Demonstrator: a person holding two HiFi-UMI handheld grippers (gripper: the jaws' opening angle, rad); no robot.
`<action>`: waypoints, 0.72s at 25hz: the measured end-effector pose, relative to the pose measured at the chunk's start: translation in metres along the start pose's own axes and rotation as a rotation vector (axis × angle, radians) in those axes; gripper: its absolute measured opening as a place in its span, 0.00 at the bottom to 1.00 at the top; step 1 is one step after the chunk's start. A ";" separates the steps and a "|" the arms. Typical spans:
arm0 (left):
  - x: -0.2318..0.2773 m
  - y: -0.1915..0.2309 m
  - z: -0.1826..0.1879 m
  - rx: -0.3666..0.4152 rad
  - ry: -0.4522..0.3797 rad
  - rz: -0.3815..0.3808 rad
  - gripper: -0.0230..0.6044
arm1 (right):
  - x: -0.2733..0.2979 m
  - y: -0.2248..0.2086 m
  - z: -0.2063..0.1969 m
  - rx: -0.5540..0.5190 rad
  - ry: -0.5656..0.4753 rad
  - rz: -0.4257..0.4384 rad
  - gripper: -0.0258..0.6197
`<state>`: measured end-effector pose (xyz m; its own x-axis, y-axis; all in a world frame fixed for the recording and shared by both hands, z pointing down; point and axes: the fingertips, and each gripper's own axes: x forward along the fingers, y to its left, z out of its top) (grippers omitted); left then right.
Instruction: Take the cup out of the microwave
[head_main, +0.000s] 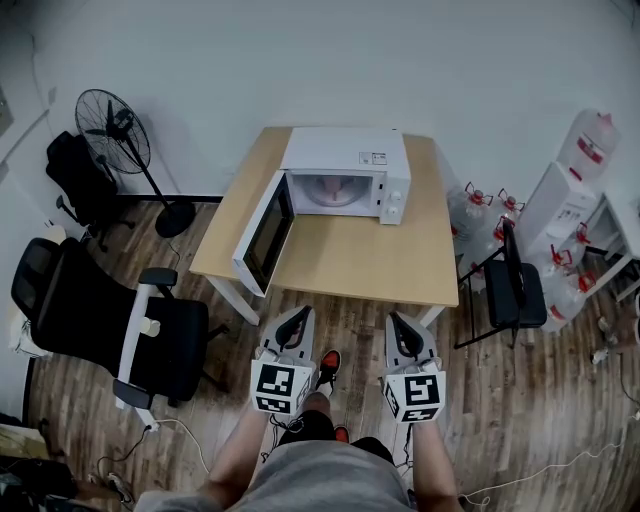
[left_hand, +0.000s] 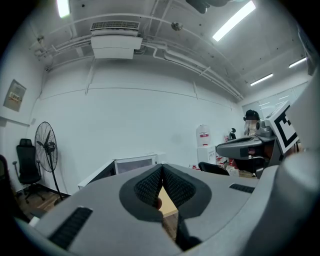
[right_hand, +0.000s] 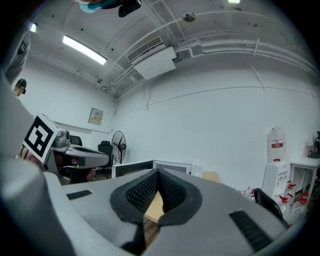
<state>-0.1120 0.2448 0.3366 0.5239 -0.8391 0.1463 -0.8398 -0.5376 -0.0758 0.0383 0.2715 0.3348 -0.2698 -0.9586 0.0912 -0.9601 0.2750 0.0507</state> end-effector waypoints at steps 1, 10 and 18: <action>0.005 0.002 0.000 -0.002 0.002 0.001 0.07 | 0.005 -0.002 0.000 0.000 0.001 0.002 0.05; 0.071 0.043 0.000 -0.008 0.018 0.016 0.07 | 0.081 -0.026 -0.001 0.007 0.006 0.017 0.05; 0.145 0.089 -0.004 -0.029 0.049 0.030 0.07 | 0.163 -0.046 -0.008 0.025 0.039 0.042 0.05</action>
<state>-0.1114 0.0757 0.3550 0.4915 -0.8493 0.1926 -0.8592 -0.5090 -0.0523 0.0396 0.1031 0.3550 -0.3076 -0.9424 0.1315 -0.9495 0.3130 0.0213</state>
